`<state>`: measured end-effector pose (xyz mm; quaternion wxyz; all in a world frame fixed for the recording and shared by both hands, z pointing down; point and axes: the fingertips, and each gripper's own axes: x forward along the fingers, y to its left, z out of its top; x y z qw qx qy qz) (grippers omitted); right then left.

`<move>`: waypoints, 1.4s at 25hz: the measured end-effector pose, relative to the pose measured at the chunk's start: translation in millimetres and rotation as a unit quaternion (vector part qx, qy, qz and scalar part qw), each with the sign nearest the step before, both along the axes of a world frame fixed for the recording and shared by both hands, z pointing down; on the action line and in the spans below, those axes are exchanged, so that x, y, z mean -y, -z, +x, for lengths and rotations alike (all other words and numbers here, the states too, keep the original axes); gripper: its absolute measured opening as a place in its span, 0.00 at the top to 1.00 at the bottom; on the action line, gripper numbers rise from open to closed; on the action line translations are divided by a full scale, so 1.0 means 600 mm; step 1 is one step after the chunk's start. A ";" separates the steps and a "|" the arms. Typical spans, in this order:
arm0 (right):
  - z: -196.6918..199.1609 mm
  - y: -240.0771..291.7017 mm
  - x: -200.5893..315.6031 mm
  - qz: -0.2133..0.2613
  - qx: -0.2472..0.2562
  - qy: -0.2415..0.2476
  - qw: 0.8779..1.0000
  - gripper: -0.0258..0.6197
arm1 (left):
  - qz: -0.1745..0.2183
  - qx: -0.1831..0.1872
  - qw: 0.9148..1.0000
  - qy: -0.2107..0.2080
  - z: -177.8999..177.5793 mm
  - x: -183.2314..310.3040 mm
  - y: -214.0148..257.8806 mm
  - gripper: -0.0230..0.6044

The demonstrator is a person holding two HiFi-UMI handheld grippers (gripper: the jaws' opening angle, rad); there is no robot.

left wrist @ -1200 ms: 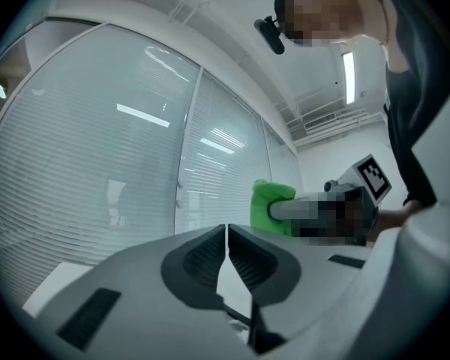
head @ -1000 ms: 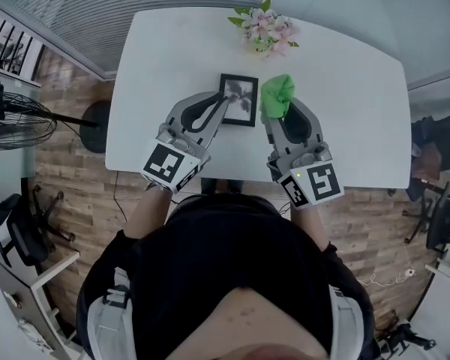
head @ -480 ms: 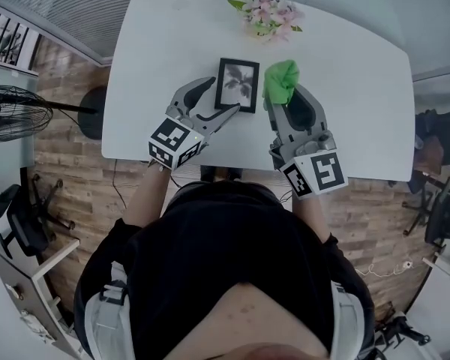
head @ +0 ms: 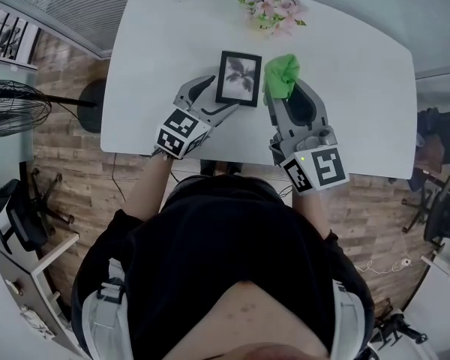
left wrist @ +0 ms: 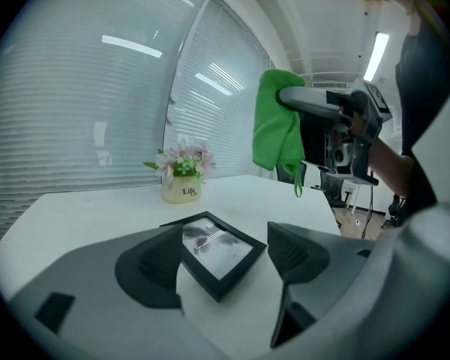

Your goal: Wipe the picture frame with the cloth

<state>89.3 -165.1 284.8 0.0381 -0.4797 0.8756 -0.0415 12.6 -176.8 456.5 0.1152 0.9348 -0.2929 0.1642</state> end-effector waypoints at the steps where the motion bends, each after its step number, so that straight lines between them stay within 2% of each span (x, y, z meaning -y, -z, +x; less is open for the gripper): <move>1: 0.000 0.000 0.000 0.000 0.000 0.000 1.000 0.81 | -0.002 0.002 1.000 0.000 0.000 0.001 -0.004 0.40; 9: -0.003 -0.002 -0.001 -0.002 0.000 0.000 1.000 0.81 | -0.023 0.040 0.999 -0.003 0.000 0.006 -0.045 0.40; 19: -0.002 -0.009 -0.002 -0.008 0.001 -0.002 1.000 0.81 | -0.041 0.065 0.997 -0.014 0.006 0.005 -0.075 0.40; 31: 0.000 -0.008 -0.005 -0.008 0.004 -0.002 1.000 0.81 | -0.047 0.114 0.992 -0.028 0.017 0.008 -0.089 0.40; 35: 0.000 -0.008 -0.006 -0.009 0.005 -0.001 1.000 0.81 | -0.049 0.140 0.989 -0.020 0.015 0.010 -0.101 0.43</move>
